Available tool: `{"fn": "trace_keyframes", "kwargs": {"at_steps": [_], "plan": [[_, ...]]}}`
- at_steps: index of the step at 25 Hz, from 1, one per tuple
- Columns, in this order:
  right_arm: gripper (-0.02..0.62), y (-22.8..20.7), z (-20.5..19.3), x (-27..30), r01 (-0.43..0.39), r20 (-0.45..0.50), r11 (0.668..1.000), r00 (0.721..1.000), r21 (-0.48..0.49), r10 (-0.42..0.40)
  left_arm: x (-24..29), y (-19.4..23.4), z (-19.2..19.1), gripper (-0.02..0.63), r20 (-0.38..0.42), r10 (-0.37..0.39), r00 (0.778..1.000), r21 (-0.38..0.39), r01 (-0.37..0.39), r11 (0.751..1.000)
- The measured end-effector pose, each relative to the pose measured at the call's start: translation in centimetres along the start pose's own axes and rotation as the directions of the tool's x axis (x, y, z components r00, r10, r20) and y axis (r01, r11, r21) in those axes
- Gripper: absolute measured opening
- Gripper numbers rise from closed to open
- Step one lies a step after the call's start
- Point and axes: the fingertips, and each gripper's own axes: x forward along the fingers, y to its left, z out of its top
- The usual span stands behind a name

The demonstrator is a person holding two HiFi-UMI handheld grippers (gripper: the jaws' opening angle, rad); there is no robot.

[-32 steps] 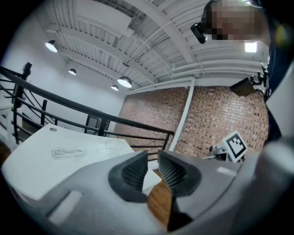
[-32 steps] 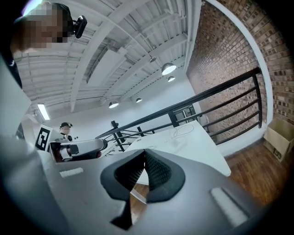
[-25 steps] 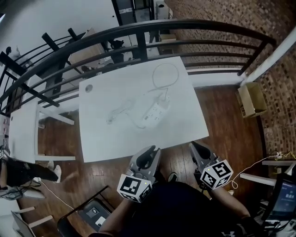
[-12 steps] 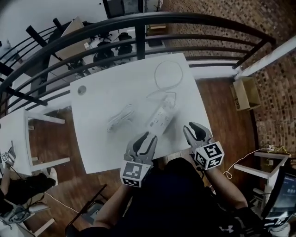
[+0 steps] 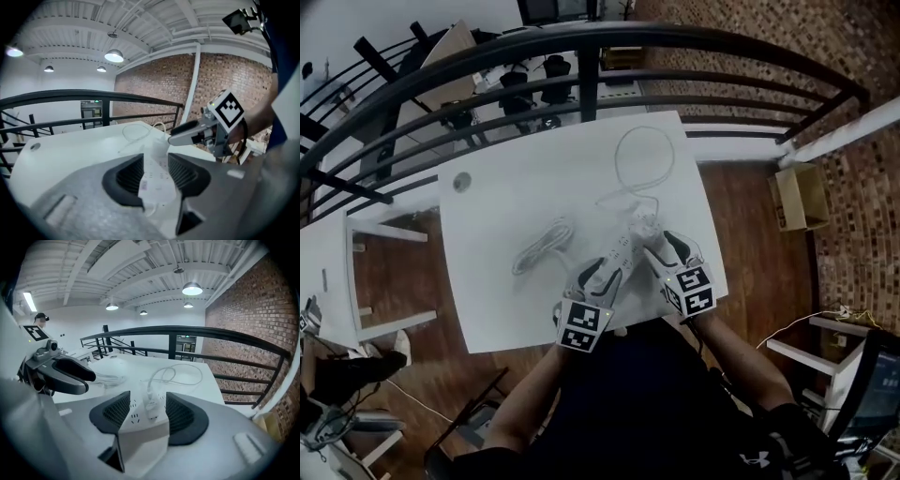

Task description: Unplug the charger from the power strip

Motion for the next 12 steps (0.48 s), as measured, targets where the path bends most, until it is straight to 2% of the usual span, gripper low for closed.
{"fn": "trace_keyframes", "kwargs": {"at_steps": [6,12], "plan": [[0.301,0.2,-0.7,3.5,-0.042,-0.062,0.997,0.997,-0.067,0.038,3.8,-1.1,-2.3,0.222,-0.121,-0.006,0.993,0.048,0.012,0.999],[0.299,0.8,-1.7,5.3,-0.081,-0.103,0.991,0.992,-0.103,0.070,6.4,-1.2,-3.9,0.235,-0.178,0.024,0.984,0.073,-0.012,0.997]]}}
